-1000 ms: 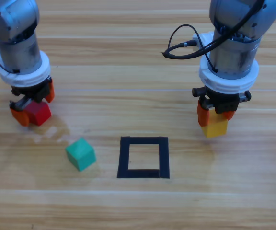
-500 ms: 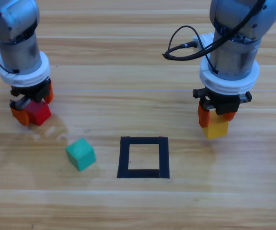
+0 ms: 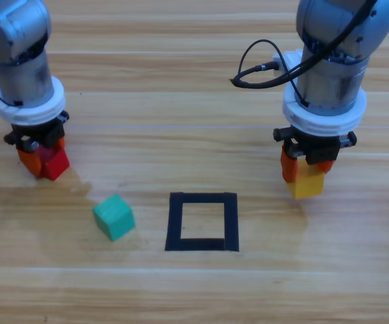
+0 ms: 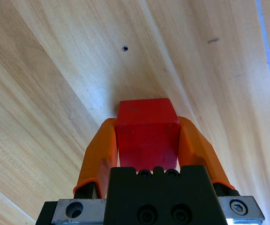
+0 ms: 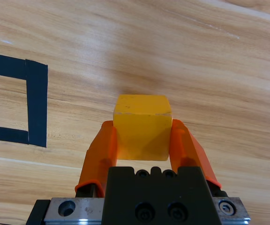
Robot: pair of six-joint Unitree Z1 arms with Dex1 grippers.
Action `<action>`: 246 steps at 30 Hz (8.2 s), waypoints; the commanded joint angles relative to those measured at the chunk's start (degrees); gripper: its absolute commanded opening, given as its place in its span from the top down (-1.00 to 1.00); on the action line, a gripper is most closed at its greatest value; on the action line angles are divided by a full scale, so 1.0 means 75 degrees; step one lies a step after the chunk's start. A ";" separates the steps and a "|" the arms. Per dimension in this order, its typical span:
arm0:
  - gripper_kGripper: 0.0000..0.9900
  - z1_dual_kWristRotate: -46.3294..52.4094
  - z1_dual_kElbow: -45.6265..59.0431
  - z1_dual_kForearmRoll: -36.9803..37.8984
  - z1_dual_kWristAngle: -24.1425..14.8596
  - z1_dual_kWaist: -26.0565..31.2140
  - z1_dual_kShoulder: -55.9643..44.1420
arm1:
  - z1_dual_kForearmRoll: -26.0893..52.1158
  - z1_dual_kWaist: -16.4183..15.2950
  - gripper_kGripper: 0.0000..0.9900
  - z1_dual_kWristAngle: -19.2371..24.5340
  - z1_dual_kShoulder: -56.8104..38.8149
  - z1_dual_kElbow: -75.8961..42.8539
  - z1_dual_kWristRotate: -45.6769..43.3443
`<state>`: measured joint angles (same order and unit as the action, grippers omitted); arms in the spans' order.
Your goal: Stack the blocks in the rectangular block: red at the bottom, yellow in the middle, green on top
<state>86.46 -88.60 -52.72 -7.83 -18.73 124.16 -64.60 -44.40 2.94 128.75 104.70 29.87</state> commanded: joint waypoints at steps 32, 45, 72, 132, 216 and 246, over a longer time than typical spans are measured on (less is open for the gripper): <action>1.00 -0.7215 -0.1827 -0.1233 0.0505 -0.2061 -0.0899 | 0.0118 0.0142 0.78 -0.0041 -0.0643 -0.0460 -0.0081; 1.00 -0.7274 -0.2331 -0.1772 0.0271 -0.3631 0.0015 | 0.0118 0.0142 0.78 -0.0017 -0.0889 -0.0566 -0.0034; 1.00 -0.4192 -0.2741 -0.2100 0.0728 -0.4428 0.0648 | 0.0129 0.0248 0.78 0.0123 -0.1229 -0.0671 -0.0139; 1.00 -0.4157 -0.2964 -0.1584 0.0364 -0.4592 0.1504 | 0.0340 0.0259 0.78 0.0135 -0.1158 -0.0823 -0.0139; -1.00 -0.3664 -0.2226 -0.0776 -0.0069 -0.4487 0.1328 | 0.0516 0.0259 0.78 0.0123 -0.1217 -0.1011 -0.0139; -1.00 -0.3840 -0.0620 -0.2135 -0.1382 -0.4030 -0.4391 | 0.0399 -0.0713 0.77 0.0100 -0.1264 -0.0730 0.1537</action>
<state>59.81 -101.78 -69.64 -14.02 -50.43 104.65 -61.62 -45.09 3.52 117.21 98.13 38.01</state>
